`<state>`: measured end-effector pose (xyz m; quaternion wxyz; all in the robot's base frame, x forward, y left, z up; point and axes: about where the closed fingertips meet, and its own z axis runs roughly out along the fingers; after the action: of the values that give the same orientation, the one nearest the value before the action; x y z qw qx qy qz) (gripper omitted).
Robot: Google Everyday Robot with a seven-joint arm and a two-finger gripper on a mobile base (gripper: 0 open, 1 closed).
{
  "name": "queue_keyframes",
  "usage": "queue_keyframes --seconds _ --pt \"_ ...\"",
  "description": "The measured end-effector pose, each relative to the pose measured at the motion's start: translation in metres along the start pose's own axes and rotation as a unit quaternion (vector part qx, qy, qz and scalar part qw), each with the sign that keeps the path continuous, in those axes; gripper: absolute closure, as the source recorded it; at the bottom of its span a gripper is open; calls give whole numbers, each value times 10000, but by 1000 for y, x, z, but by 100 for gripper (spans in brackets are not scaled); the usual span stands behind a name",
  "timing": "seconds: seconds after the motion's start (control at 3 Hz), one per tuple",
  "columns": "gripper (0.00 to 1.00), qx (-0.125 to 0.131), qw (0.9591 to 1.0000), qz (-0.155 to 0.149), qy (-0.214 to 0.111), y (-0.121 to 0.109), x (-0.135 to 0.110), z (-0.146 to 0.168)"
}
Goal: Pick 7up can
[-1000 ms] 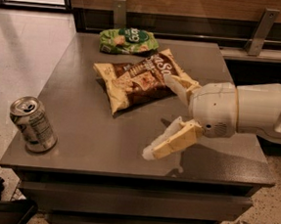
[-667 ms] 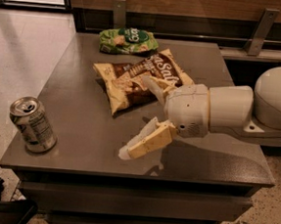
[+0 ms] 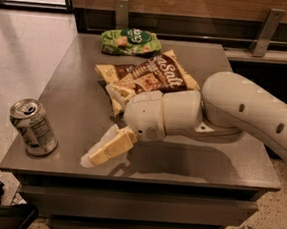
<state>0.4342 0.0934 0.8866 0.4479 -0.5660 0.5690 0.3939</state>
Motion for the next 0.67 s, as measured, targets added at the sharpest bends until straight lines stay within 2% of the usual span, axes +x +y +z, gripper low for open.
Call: queue_keyframes --seconds 0.33,0.67 --pt "0 -261 9993 126 -248 1 5 41" --pt "0 -516 9956 207 -749 6 -2 68"
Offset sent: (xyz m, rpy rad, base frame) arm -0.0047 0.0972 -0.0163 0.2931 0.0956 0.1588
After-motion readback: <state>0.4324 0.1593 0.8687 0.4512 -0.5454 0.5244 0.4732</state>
